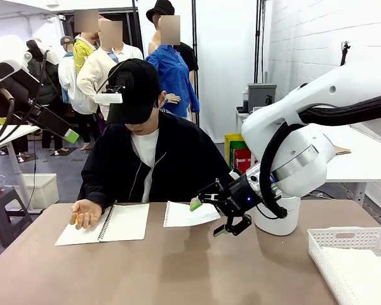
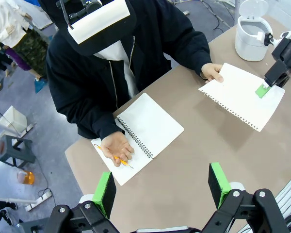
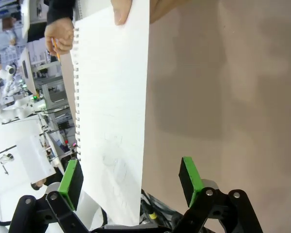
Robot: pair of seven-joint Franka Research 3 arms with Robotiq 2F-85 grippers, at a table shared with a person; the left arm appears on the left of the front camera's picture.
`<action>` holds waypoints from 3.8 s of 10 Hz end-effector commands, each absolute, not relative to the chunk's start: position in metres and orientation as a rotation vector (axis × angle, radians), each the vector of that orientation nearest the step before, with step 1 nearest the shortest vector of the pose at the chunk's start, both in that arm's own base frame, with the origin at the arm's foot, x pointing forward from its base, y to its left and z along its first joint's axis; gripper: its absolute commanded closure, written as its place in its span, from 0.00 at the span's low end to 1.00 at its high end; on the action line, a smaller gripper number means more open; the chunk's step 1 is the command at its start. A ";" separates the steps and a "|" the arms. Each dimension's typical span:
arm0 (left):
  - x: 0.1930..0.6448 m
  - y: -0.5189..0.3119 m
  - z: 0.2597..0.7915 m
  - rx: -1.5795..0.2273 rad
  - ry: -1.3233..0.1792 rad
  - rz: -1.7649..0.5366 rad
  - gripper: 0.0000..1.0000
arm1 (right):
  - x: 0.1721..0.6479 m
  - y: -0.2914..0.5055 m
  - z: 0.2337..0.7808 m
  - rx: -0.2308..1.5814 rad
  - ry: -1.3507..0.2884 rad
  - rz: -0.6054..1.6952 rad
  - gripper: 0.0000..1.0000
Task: Sort the paper based on its condition.
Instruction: If a person hands you a paper, place it in the Organizing basket , and if it's crumpled, put it in the Trash can.
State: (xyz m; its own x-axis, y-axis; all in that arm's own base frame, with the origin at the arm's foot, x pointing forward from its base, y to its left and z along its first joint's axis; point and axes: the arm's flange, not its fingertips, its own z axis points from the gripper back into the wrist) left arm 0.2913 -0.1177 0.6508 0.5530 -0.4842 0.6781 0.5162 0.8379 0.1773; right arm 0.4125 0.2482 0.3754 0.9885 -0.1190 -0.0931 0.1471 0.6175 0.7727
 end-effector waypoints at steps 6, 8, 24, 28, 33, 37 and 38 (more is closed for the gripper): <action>0.292 -0.118 0.650 -0.048 -0.788 -0.591 0.00 | 0.440 0.244 0.365 0.977 0.087 -0.213 0.00; 0.292 -0.118 0.650 -0.048 -0.788 -0.591 0.00 | 0.452 0.236 0.363 0.983 0.104 -0.235 0.23; 0.292 -0.118 0.650 -0.048 -0.788 -0.591 0.00 | 0.441 0.233 0.391 1.026 0.083 -0.211 1.00; 0.292 -0.118 0.650 -0.048 -0.788 -0.591 0.00 | 0.421 0.208 0.443 0.986 -0.047 -0.122 1.00; 0.292 -0.118 0.650 -0.048 -0.788 -0.591 0.00 | 0.370 0.144 0.539 0.798 -0.258 0.065 1.00; 0.292 -0.118 0.650 -0.048 -0.788 -0.591 0.00 | 0.336 0.085 0.582 0.585 -0.484 0.198 1.00; 0.292 -0.118 0.650 -0.048 -0.788 -0.591 0.00 | 0.325 0.065 0.584 0.510 -0.523 0.253 1.00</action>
State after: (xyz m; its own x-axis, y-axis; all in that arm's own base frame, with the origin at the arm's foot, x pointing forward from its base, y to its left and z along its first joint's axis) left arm 0.2914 -0.1178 0.6507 0.5530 -0.4842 0.6780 0.5169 0.8376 0.1767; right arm 0.3377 0.0808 0.5956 0.8755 0.0577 0.4798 -0.3170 0.8180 0.4800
